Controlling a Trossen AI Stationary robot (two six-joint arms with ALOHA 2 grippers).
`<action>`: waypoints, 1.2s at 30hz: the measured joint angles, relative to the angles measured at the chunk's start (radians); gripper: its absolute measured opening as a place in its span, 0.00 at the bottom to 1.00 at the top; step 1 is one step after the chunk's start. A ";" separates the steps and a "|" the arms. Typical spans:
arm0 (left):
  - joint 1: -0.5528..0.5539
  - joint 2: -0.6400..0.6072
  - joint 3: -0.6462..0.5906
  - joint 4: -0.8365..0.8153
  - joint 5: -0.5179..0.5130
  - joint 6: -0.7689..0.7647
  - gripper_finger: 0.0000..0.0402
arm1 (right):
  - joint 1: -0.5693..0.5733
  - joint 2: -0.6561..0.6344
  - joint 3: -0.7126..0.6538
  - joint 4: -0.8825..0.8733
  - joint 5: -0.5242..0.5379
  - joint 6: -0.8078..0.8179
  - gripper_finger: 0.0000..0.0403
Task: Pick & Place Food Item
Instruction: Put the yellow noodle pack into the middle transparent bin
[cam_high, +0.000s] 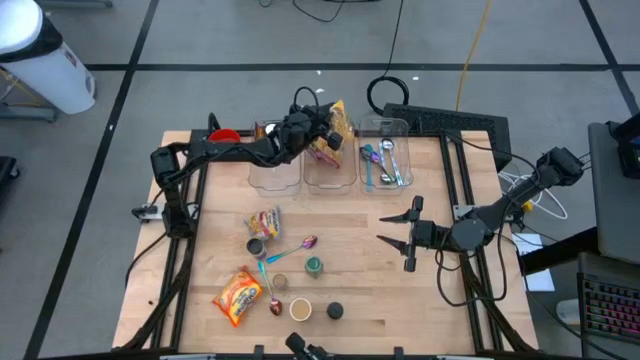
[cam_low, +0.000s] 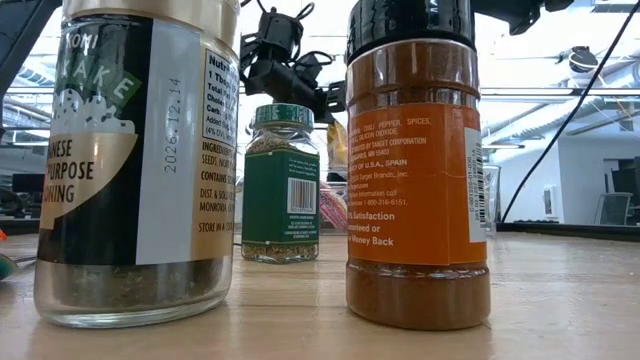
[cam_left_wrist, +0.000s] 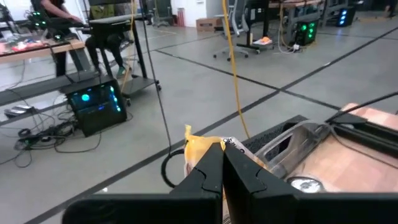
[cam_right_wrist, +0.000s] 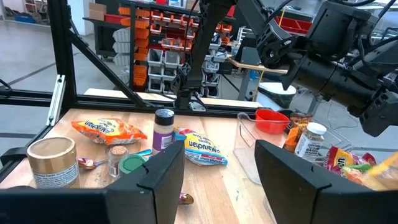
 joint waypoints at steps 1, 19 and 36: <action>-0.002 0.000 0.000 -0.001 -0.006 0.004 0.00 | 0.000 0.000 0.000 0.000 0.000 0.000 0.47; 0.000 0.045 0.000 -0.041 0.025 -0.097 0.00 | 0.000 0.000 0.000 0.004 0.000 0.002 0.45; -0.041 0.118 0.000 -0.123 0.080 -0.156 0.01 | 0.000 0.000 0.000 0.000 0.000 0.005 0.45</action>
